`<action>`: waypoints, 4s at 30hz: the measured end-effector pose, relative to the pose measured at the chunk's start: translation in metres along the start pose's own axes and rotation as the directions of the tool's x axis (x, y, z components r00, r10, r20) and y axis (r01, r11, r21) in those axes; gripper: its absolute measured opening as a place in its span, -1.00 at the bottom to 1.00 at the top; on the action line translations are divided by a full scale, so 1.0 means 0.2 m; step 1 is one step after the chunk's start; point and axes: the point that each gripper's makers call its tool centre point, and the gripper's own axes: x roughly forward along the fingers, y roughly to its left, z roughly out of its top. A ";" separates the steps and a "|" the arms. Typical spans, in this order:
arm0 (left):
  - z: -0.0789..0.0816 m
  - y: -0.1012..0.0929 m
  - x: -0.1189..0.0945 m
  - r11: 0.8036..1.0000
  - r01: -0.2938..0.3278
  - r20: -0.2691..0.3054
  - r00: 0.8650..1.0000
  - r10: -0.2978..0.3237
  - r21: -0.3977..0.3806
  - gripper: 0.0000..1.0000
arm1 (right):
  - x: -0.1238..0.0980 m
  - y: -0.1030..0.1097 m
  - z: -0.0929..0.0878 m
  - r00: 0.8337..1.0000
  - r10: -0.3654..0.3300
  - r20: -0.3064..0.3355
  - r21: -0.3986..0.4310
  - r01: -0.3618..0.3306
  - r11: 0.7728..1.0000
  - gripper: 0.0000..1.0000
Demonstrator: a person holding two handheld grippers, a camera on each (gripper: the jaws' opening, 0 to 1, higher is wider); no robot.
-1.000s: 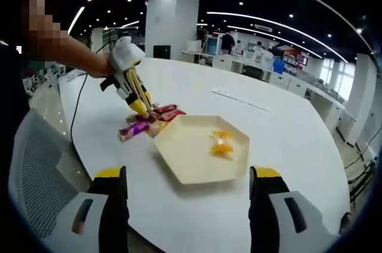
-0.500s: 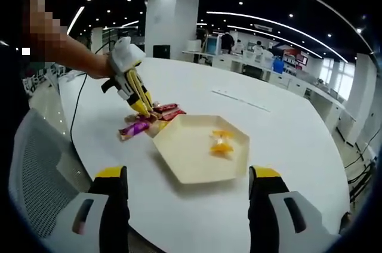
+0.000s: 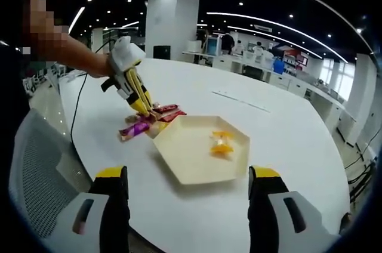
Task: Place the target food into the container with the food tongs after gripping and lifting it, then release it inside without dropping or visibly crushing the food.
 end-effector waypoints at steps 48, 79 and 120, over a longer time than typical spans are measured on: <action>0.28 0.17 -0.33 0.997 0.008 0.003 1.000 -0.008 0.071 -0.67 | 0.00 0.01 0.01 1.000 0.008 0.005 -0.016 -0.008 1.000 0.62; 0.43 0.02 -0.23 0.992 0.061 0.012 0.998 -0.062 0.107 -0.66 | -0.01 -0.01 0.05 0.997 0.013 0.070 0.050 -0.017 0.999 0.99; 0.83 -0.24 -0.03 0.977 0.149 0.056 0.986 -0.159 0.155 -0.58 | -0.03 -0.02 0.07 0.996 -0.009 0.085 0.040 0.006 0.999 0.89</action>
